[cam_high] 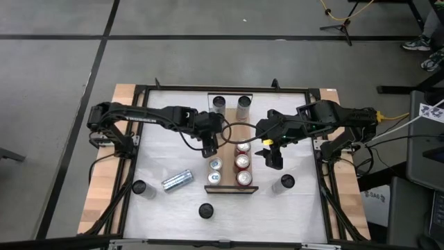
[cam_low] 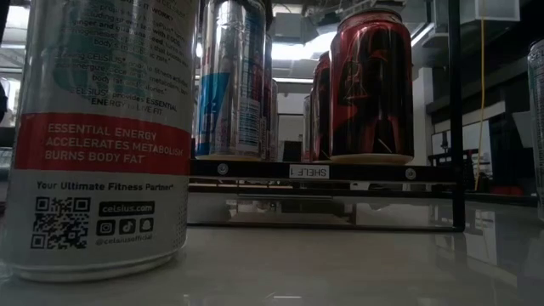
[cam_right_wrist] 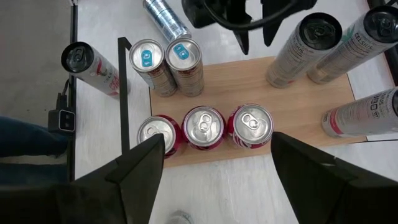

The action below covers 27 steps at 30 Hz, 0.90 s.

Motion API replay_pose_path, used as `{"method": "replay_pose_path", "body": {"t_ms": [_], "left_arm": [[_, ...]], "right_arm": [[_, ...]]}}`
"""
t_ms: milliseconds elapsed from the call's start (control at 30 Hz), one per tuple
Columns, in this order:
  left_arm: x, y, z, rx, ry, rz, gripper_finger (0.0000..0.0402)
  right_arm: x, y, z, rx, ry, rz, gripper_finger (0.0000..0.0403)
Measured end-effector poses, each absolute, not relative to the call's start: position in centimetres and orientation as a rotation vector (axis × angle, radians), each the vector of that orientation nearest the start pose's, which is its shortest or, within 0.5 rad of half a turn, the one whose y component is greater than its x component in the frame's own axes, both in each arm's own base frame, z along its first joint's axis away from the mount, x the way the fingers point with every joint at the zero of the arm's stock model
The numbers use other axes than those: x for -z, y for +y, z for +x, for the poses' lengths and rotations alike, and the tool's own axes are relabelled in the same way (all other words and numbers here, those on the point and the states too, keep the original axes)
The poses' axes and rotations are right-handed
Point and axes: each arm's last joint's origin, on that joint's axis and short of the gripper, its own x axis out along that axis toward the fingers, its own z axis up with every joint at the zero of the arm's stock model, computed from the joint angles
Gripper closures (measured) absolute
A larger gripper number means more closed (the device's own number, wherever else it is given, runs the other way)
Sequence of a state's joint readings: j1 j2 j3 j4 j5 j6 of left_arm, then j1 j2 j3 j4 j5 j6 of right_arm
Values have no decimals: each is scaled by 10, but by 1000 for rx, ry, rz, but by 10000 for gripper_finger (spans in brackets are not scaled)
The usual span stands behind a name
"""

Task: Place canned beverage on shelf
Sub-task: Put the white pink soda can on the shelf aligned with the other white pink soda can

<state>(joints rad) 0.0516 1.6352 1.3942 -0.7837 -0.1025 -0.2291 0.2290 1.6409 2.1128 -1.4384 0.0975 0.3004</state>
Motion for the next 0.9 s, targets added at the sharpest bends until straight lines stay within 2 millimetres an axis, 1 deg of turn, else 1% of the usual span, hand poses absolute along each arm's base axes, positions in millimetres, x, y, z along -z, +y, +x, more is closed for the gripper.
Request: {"method": "replay_pose_path", "body": {"t_ms": [233, 567, 900], "left_arm": [[-273, 34, 339, -291, 980, -202, 267], [-273, 51, 339, -370, 952, -206, 290], [-276, 63, 340, -397, 908, -222, 303]], "right_arm": [[-452, 62, 278, 23, 961, 120, 116], [-452, 62, 278, 23, 961, 120, 116], [-452, 62, 278, 23, 961, 120, 116]]}}
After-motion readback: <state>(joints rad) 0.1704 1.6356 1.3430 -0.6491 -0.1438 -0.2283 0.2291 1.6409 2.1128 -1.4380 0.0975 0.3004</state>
